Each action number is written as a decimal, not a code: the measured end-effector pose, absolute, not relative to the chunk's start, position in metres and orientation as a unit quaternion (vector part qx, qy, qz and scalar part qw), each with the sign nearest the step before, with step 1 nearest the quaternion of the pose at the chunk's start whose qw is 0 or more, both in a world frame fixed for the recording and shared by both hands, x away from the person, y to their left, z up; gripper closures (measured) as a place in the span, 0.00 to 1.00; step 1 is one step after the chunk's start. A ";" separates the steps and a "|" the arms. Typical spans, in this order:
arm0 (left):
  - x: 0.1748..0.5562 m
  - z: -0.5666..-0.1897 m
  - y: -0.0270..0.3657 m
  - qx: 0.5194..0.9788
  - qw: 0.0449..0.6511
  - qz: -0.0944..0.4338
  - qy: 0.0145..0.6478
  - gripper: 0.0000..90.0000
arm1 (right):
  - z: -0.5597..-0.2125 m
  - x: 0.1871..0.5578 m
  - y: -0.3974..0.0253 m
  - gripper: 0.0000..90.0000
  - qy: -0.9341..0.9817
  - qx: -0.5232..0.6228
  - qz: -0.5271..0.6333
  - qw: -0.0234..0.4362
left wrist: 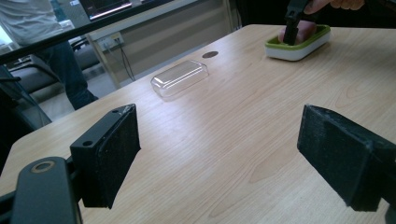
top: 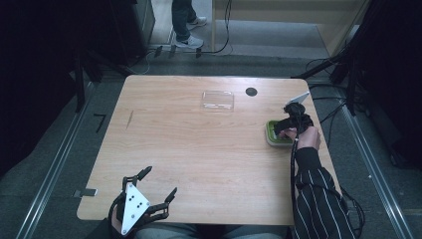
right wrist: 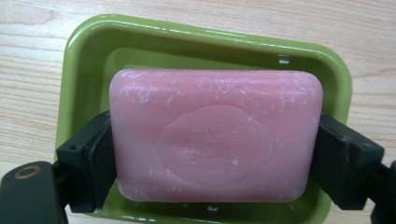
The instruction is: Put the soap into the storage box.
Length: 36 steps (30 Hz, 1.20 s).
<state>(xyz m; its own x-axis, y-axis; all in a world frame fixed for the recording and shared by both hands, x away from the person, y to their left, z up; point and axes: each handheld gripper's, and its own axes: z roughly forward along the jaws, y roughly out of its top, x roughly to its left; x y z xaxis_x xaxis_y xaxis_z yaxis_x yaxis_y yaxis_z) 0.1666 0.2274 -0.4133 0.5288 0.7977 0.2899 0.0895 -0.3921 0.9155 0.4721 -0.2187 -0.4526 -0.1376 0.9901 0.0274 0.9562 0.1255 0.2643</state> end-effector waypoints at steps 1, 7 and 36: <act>0.167 -0.413 0.227 0.742 0.463 0.382 0.299 0.15 | -0.453 0.472 -0.219 0.15 0.745 0.653 0.109 0.078; 0.166 -0.413 0.227 0.742 0.463 0.382 0.299 0.15 | -0.454 0.473 -0.220 0.15 0.744 0.656 0.105 0.072; 0.166 -0.413 0.228 0.741 0.463 0.382 0.300 0.15 | -0.462 0.475 -0.220 0.15 0.739 0.662 0.105 0.066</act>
